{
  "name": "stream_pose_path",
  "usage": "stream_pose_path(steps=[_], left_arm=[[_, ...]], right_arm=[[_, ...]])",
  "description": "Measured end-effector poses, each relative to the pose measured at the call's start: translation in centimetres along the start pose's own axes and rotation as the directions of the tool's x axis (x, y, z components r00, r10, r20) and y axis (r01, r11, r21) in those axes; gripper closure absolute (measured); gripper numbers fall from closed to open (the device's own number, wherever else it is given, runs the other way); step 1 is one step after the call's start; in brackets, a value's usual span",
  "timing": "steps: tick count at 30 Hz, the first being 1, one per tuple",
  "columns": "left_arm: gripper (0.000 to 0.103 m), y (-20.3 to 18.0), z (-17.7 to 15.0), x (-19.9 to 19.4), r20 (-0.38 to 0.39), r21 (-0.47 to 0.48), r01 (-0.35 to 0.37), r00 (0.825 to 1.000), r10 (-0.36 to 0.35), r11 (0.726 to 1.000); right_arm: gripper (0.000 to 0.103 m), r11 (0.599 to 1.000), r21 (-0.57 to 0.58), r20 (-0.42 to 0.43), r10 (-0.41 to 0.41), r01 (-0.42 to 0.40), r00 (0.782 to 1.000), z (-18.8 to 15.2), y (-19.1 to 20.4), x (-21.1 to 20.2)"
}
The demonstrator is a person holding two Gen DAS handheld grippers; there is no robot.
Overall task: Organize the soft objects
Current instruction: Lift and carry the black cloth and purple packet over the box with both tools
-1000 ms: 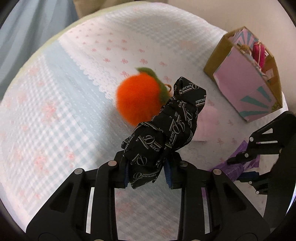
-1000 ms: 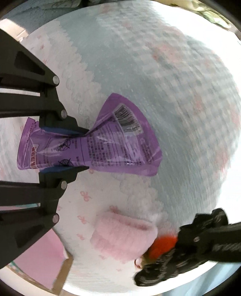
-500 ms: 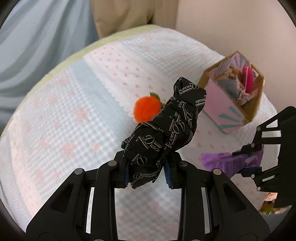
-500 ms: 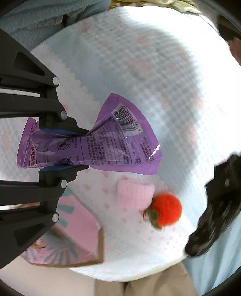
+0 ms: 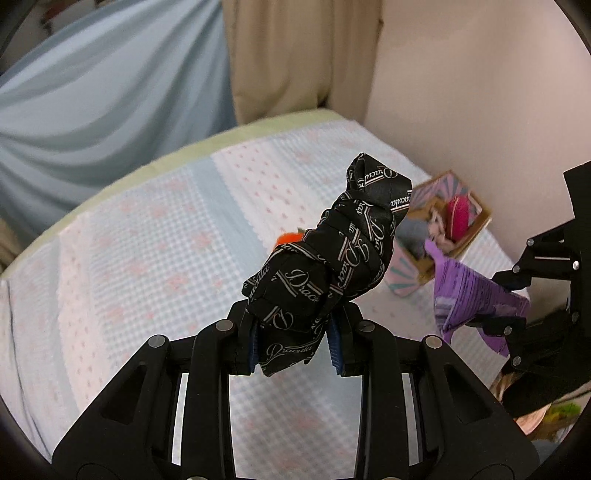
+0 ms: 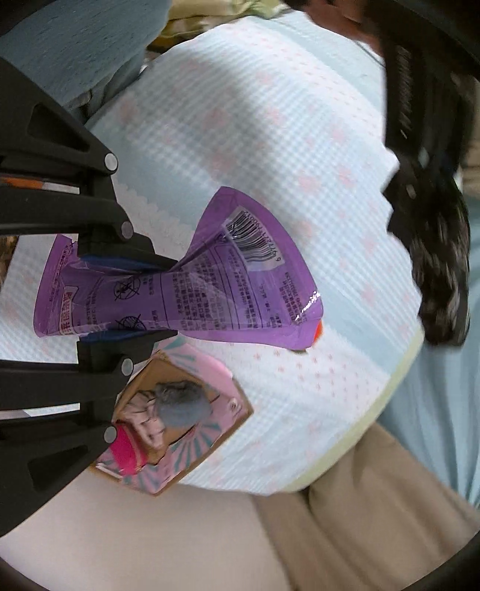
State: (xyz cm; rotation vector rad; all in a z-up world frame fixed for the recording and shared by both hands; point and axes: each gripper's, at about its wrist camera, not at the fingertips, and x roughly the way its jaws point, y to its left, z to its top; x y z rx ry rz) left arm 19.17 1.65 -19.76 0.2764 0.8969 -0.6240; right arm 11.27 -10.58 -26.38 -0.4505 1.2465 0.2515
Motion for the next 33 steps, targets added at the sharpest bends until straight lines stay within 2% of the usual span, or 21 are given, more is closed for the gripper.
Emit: stream_pose_path(steps=[4,8,16,26,33], left_arm=[[0.077,-0.8,0.1,-2.5,0.033,-0.026,-0.023,0.999,0.024,0.999],[0.077,-2.0,0.2,-3.5,0.041,-0.053,-0.041,0.998,0.043,0.998],[0.077,-6.2,2.0,-3.4,0.059,-0.132,-0.085,0.994,0.093,0.988],[0.077,-15.3,6.8,2.4,0.035,-0.195,-0.087,0.995,0.095,0.977],[0.077,-19.7,8.9,8.8,-0.050,-0.263,-0.063,0.997,0.052,0.963]], right_arm=[[0.078,0.995,0.100,0.031,-0.025,0.022,0.999,-1.0,-0.9,-3.1],[0.078,0.975,0.224,0.076,-0.020,0.003,0.997,-1.7,-2.7,-4.6],[0.078,0.882,0.459,0.194,0.017,-0.106,0.981,-4.0,-9.1,-7.0],[0.078,0.833,0.534,0.242,0.011,-0.142,0.970,-8.1,-19.0,-7.6],[0.078,0.802,0.577,0.217,0.030,-0.153,0.976,-11.1,-26.0,-4.7]])
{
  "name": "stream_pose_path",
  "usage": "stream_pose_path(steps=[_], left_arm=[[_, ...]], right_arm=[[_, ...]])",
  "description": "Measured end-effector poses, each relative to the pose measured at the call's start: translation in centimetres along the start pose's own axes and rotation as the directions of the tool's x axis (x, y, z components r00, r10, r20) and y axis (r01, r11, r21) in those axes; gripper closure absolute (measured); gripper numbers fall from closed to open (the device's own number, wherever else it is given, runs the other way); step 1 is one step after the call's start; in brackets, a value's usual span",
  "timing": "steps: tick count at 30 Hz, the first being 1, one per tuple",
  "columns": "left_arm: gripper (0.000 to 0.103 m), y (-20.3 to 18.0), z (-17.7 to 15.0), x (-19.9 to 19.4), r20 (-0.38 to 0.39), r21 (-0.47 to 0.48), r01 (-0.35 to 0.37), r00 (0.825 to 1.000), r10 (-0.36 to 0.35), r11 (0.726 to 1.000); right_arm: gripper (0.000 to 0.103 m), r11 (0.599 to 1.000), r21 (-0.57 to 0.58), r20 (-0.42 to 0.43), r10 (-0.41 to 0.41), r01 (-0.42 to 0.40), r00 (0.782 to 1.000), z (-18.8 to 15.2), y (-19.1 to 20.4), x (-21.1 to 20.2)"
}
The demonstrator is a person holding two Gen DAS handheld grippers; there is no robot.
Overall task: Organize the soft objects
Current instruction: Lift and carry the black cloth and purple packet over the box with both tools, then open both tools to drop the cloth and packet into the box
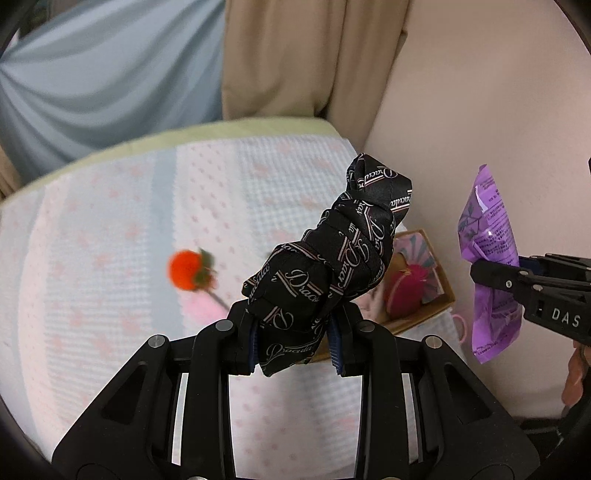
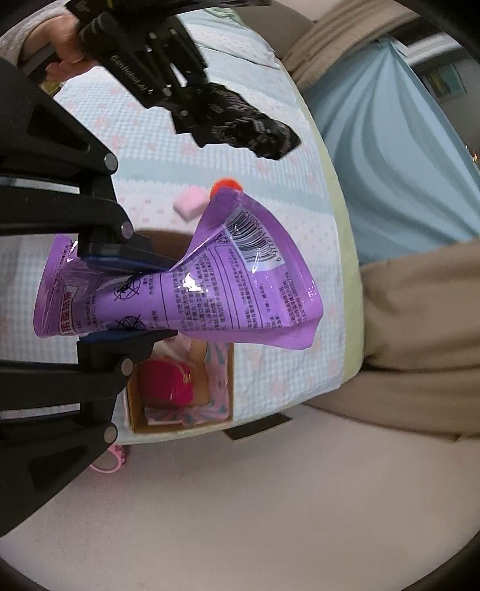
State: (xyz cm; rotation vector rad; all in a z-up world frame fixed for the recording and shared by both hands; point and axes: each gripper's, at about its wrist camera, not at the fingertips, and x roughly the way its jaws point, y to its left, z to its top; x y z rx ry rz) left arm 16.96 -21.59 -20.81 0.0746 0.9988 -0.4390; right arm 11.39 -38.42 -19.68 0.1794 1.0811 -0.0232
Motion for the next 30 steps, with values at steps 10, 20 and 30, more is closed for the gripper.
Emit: stream_pose_path(steps=[10,20,30], left_arm=[[0.077,-4.6,0.0,9.3,-0.160,0.005,0.011,0.987,-0.010,1.000],[0.077,-6.6,-1.1,19.1,-0.327,0.097,-0.011,0.944,0.042,0.995],[0.000,-7.0,-2.1,20.6,-0.355,0.198,-0.047,0.928,0.117,0.979]], right_arm=[[0.078,0.979,0.198,-0.113,0.070,-0.047,0.991,1.0,-8.7,6.2],[0.077,0.907,0.417,-0.219,0.163,-0.059,0.962,0.2,-13.8,15.5],[0.005,0.889,0.457,-0.223,0.145,-0.029,0.964,-0.8,-14.8,18.3]])
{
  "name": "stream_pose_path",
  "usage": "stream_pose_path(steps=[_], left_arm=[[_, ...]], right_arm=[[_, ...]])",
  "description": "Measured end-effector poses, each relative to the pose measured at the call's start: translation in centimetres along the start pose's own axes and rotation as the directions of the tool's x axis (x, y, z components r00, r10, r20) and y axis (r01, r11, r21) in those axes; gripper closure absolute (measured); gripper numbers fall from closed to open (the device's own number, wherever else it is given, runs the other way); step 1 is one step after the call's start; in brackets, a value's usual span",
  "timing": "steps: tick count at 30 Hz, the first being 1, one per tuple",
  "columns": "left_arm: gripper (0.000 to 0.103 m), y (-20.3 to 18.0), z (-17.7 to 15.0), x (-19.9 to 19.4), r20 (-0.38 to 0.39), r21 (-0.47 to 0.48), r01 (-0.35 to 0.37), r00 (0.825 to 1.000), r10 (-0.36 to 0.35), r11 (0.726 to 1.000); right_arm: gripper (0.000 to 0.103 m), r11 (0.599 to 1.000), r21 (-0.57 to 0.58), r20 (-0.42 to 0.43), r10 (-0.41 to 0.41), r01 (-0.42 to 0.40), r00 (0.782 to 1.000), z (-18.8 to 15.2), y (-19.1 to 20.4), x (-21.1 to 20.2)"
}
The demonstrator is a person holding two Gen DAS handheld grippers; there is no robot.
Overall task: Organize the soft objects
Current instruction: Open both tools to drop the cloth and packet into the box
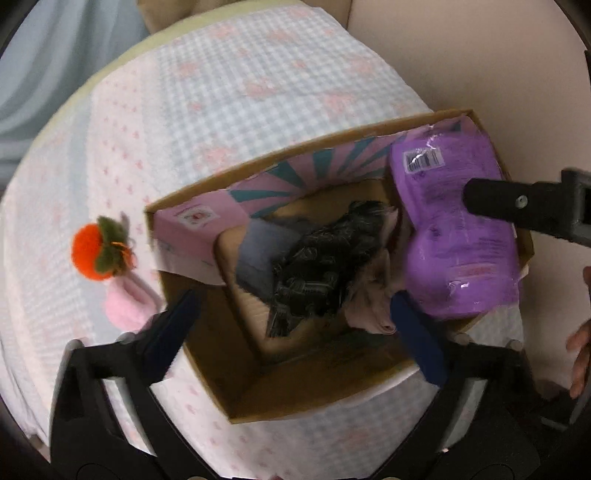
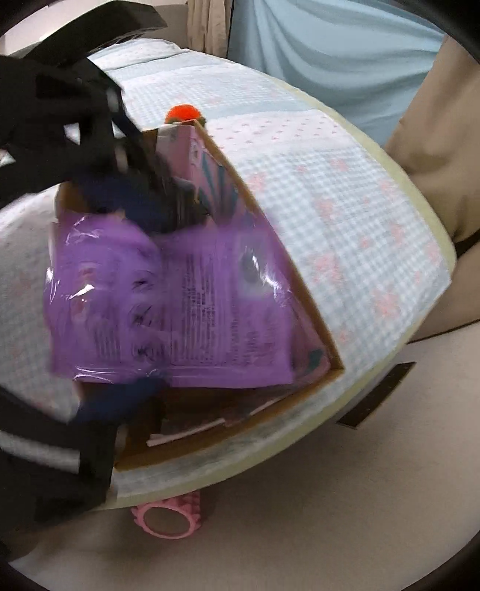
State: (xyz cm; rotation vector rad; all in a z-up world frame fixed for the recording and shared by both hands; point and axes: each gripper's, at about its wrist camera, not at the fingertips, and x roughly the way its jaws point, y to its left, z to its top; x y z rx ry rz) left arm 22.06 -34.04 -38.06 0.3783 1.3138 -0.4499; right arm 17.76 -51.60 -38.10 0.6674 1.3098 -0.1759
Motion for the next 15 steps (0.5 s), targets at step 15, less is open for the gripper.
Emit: stream_pose_path(steps=[15], left_arm=[[0.000,1.4,-1.5,-4.6,0.066,-0.045,0.035,0.997,-0.032,0.998]], right_arm=[[0.001,0.999,-0.031,0.091,0.015,-0.013,0.996,-1.4,0.3,-3.1]])
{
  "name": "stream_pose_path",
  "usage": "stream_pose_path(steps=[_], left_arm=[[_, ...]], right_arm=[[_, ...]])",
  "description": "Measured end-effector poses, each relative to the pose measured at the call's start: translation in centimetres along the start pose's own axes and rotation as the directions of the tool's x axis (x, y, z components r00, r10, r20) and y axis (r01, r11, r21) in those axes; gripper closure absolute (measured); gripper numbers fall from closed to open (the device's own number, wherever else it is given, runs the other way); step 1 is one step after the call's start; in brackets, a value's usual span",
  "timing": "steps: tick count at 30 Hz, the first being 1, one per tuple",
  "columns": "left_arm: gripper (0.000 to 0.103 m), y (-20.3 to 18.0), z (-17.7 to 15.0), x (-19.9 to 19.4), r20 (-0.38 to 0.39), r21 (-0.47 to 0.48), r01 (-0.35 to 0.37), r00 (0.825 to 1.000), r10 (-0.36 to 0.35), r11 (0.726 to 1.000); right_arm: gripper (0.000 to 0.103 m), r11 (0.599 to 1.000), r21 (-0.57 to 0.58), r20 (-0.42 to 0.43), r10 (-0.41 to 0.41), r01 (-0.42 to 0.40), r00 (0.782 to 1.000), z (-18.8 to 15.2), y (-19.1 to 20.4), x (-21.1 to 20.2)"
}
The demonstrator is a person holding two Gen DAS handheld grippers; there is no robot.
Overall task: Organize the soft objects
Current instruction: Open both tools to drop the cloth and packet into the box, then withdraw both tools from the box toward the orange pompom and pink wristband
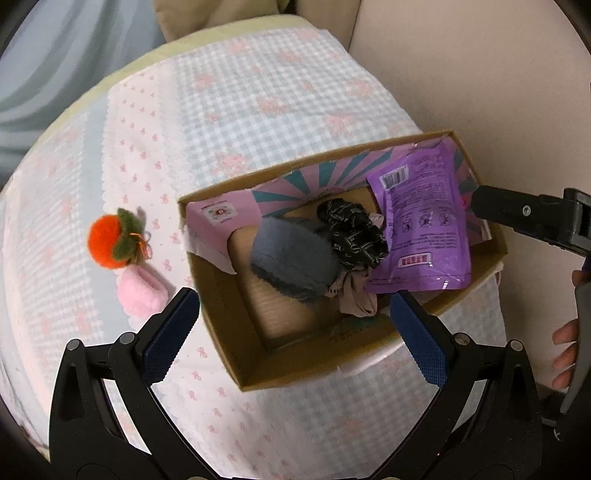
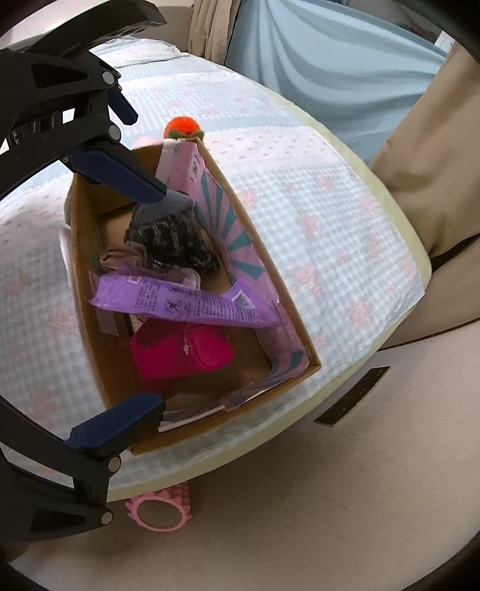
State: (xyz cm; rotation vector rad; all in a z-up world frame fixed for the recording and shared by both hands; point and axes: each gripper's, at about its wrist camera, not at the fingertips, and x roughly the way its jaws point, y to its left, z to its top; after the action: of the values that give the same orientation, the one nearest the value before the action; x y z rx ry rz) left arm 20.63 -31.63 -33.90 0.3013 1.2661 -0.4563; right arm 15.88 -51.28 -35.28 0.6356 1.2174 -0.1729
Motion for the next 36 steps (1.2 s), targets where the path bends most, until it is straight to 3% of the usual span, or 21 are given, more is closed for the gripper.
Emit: stream_pose_path(steps=[5,12,18,24,30,36], left_arm=[[0.000,0.6,-0.7,-3.1,0.062,-0.014,0.005,0.998,-0.005,1.000],[0.000,1.6,-2.6,-8.7,0.155,-0.041,0.000,0.988,0.007,0.999],[0.000,3.6,-5.3,-14.6,0.246,-0.083,-0.010,0.969,0.030,0.997],[0.000,6.4,-8.5,-19.7,0.320,-0.151,-0.038,0.944,0.085,0.988],[0.000,9.7,-11.7,-23.0,0.361,-0.212,-0.076,0.920,0.150,0.974],[0.000,13.6,-13.2,-23.9,0.375,-0.258,-0.061,0.913,0.158,0.964]], right_arm=[[0.001,1.000,-0.024,0.016,0.000,0.001,1.000,-0.8,1.1,-2.2],[0.001,0.988,-0.147,0.131,-0.023,0.042,0.991,-3.0,4.8,-8.1],[0.001,0.964,-0.250,0.241,-0.026,0.088,0.970,-6.0,8.8,-13.4],[0.001,0.948,-0.306,0.321,0.022,0.082,0.947,-9.1,12.4,-17.7],[0.001,0.932,-0.358,0.344,0.086,0.046,0.935,-11.6,15.2,-19.4],[0.001,0.927,-0.375,0.350,0.128,0.014,0.928,-14.1,17.8,-19.2]])
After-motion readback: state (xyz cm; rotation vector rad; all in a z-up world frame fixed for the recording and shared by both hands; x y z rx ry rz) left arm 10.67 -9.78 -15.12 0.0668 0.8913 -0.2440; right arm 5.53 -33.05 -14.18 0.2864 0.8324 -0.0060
